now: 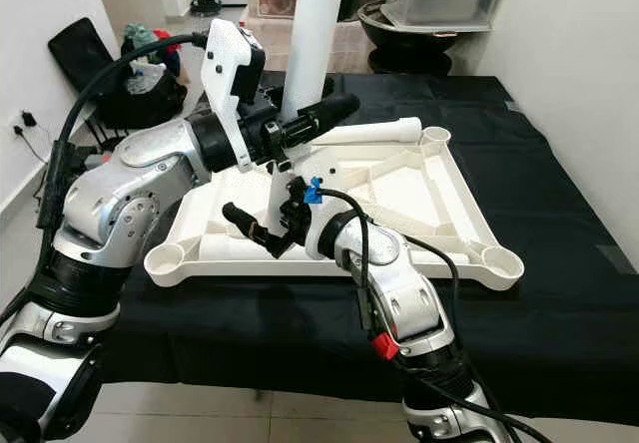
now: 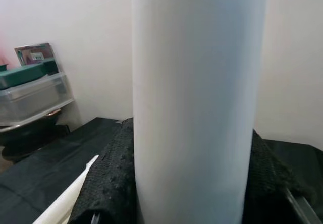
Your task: Building children table
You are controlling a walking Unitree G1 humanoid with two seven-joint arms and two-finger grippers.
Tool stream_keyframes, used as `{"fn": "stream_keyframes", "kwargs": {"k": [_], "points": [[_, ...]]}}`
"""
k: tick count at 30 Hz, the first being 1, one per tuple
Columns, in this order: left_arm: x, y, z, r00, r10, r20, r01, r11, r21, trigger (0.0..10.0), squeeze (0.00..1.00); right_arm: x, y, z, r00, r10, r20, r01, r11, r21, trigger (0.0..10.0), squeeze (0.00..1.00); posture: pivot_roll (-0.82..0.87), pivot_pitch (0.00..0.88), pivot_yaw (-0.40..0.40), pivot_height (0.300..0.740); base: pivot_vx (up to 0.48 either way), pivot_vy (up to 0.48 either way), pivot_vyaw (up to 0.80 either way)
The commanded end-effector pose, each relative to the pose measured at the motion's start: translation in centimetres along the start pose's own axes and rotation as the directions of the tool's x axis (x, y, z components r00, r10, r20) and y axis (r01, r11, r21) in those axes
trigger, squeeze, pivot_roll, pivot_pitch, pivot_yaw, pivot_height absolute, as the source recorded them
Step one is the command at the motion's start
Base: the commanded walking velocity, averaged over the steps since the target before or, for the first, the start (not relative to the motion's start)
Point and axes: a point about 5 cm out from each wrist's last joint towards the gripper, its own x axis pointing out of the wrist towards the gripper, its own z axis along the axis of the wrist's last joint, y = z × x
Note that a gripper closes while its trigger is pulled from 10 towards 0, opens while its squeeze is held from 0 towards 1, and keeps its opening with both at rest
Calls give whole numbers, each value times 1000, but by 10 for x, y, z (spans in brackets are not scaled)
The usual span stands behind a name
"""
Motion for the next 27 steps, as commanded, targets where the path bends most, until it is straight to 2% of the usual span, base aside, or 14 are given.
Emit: {"fn": "stream_keyframes", "kwargs": {"k": [1,5,6,7,8,10,11,27], "points": [[-2,3,-4,1000,24,-8,-24,999,23,0,0,3,8,14,998,41,52,-42,999,4,10000,0,-74,0,13,740,0,0,0],[-2,2,-1,999,35,10,-35,999,22,0,0,4,3,16,996,-46,78,38,994,101,10000,0,-70,0,16,740,0,0,0],[-3,2,0,999,39,16,-39,999,21,0,0,5,2,16,994,-66,82,56,991,120,6980,0,-70,0,19,740,0,0,0],[-3,2,0,999,39,16,-39,999,21,0,0,5,2,16,994,-66,82,56,991,120,6980,0,-70,0,19,740,0,0,0],[-3,3,1,999,45,24,-46,999,23,0,0,6,1,17,992,-93,85,79,986,148,2627,0,-69,0,18,740,0,0,0],[-3,3,1,998,48,27,-49,999,23,0,0,6,0,18,991,-104,87,89,983,158,2627,0,-69,0,18,740,0,0,0],[-3,3,2,998,52,31,-52,998,23,0,0,7,-1,19,989,-118,92,101,980,169,0,0,-68,0,19,740,0,0,0],[-4,7,9,993,85,78,-86,996,12,0,0,8,-1,19,984,-164,62,150,971,188,0,0,-64,0,16,740,0,0,0]]}}
